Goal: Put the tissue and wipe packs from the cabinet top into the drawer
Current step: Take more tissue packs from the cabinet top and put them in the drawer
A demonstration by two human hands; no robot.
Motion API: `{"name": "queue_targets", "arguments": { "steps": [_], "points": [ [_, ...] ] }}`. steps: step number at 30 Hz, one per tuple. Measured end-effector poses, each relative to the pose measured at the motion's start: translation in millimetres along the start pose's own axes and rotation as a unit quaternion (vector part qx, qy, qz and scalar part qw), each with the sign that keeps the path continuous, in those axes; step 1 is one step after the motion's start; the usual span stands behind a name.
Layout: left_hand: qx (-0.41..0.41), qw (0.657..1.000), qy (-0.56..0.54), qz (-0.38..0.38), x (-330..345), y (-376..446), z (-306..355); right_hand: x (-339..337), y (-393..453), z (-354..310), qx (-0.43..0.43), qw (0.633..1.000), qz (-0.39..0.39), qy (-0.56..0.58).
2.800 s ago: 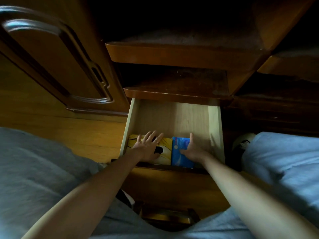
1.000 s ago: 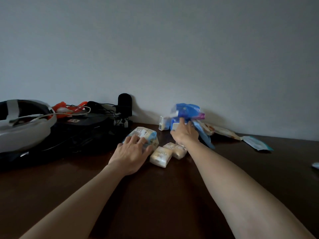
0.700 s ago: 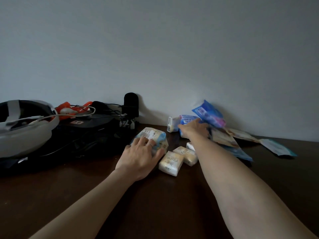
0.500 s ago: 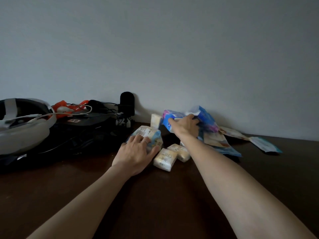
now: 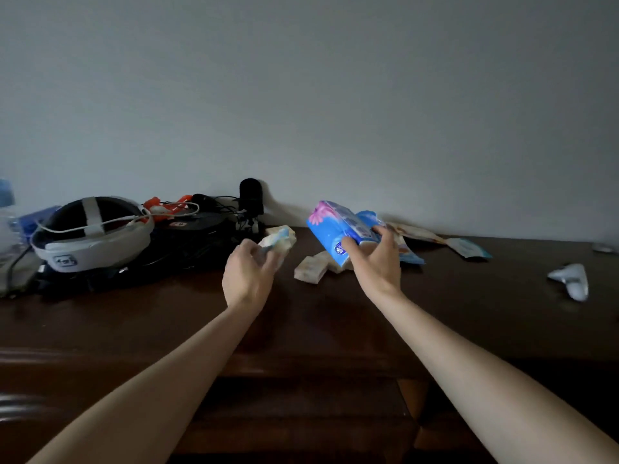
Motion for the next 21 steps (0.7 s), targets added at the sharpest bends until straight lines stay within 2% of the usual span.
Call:
{"name": "queue_targets", "arguments": {
  "steps": [3, 5, 7, 9, 13, 15, 16, 18, 20, 21],
  "points": [
    [-0.135, 0.977, -0.162, 0.004, -32, -34, 27, -28, -36, -6, 0.051, 0.992, -0.016, 0.117],
    [-0.200, 0.943, -0.264, -0.012, -57, -66, 44, -50, -70, -15, 0.080, 0.973, -0.021, 0.215],
    [-0.252, 0.891, -0.367, -0.086, -80, -114, 51, -75, -114, -14, 0.082, 0.950, -0.007, 0.302],
    [-0.285, 0.841, -0.420, -0.186, -101, -167, 45, -99, -166, 2, 0.062, 0.936, 0.003, 0.348],
    [-0.369, 0.736, -0.460, -0.331, -133, -253, -5, -141, -266, 67, 0.034, 0.935, 0.009, 0.353],
    [-0.417, 0.687, -0.457, -0.380, -145, -289, -31, -160, -303, 104, 0.012, 0.955, -0.026, 0.295],
    [-0.440, 0.673, -0.448, -0.392, -150, -305, -43, -168, -318, 120, -0.001, 0.963, -0.060, 0.264],
    [-0.462, 0.667, -0.407, -0.420, -157, -338, -69, -180, -345, 153, -0.016, 0.965, -0.154, 0.212],
    [-0.476, 0.696, -0.328, -0.425, -161, -365, -101, -186, -366, 182, 0.015, 0.957, -0.243, 0.156],
    [-0.494, 0.711, -0.292, -0.407, -161, -373, -115, -187, -372, 192, 0.061, 0.949, -0.279, 0.138]
  ]
}}
Point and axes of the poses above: each hand's wrist, its own y-axis towards the middle knuckle, its own x-axis out of the palm, z = x × y, the point moved 1 cm from there along y, towards the middle knuckle, and after that the axes turned 15 degrees about z, right-handed, at the moved point
